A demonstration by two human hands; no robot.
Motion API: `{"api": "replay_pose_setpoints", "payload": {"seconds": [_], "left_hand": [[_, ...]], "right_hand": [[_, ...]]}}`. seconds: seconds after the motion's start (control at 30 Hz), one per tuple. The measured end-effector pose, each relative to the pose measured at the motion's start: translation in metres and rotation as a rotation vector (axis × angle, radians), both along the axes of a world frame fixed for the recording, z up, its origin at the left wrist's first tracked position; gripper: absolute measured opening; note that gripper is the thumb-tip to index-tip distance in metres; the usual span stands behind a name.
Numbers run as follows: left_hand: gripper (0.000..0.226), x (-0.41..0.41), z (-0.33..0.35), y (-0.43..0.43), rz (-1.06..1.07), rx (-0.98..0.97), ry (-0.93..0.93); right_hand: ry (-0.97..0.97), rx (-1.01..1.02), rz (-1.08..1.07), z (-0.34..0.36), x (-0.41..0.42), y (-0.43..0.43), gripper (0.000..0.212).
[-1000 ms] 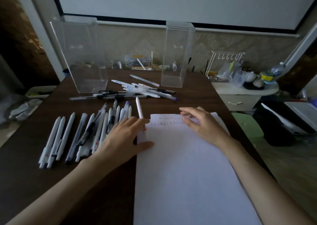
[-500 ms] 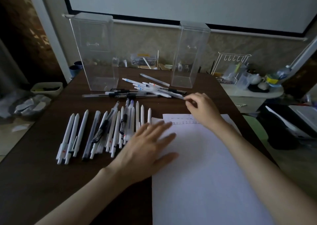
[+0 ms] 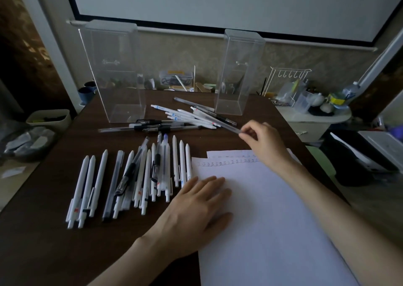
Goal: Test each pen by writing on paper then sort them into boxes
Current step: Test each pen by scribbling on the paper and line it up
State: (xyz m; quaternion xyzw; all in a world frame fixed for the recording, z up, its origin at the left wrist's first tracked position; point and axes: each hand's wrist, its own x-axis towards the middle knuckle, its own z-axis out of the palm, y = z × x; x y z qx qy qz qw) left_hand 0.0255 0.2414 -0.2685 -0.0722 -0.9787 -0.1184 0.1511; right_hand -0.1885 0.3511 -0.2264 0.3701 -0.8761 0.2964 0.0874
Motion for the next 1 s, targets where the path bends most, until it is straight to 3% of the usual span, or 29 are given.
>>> {"api": "replay_pose_setpoints", "payload": {"seconds": [0.2, 0.4, 0.43, 0.5, 0.57, 0.63, 0.8, 1.0], "left_hand": [[0.047, -0.013, 0.015, -0.002, 0.192, -0.017, 0.261], [0.034, -0.043, 0.014, -0.004, 0.324, -0.045, 0.256], [0.034, -0.044, 0.013, -0.004, 0.309, -0.046, 0.260], [0.032, -0.045, 0.010, -0.003, 0.251, -0.062, 0.265], [0.027, -0.046, 0.008, 0.003, 0.160, -0.056, 0.229], [0.024, -0.047, 0.009, 0.013, 0.093, 0.026, 0.142], [0.032, -0.050, 0.021, 0.032, 0.000, 0.118, 0.096], [0.040, -0.045, 0.019, 0.036, 0.011, 0.203, 0.065]], "right_hand": [[0.108, 0.007, 0.221, 0.001, 0.026, 0.068, 0.001], [0.091, -0.162, 0.245, -0.017, 0.031, 0.084, 0.009], [0.030, -0.210, 0.225, -0.017, 0.032, 0.085, 0.008], [-0.267, -0.381, 0.205, -0.012, 0.038, 0.085, 0.005], [-0.620, -0.613, 0.266, -0.005, 0.047, 0.084, 0.009], [-0.818, -0.704, 0.356, -0.001, 0.053, 0.084, 0.010], [-0.898, -0.458, 0.471, -0.002, 0.063, 0.080, 0.008], [-0.923, -0.453, 0.495, -0.005, 0.061, 0.080, 0.002]]}}
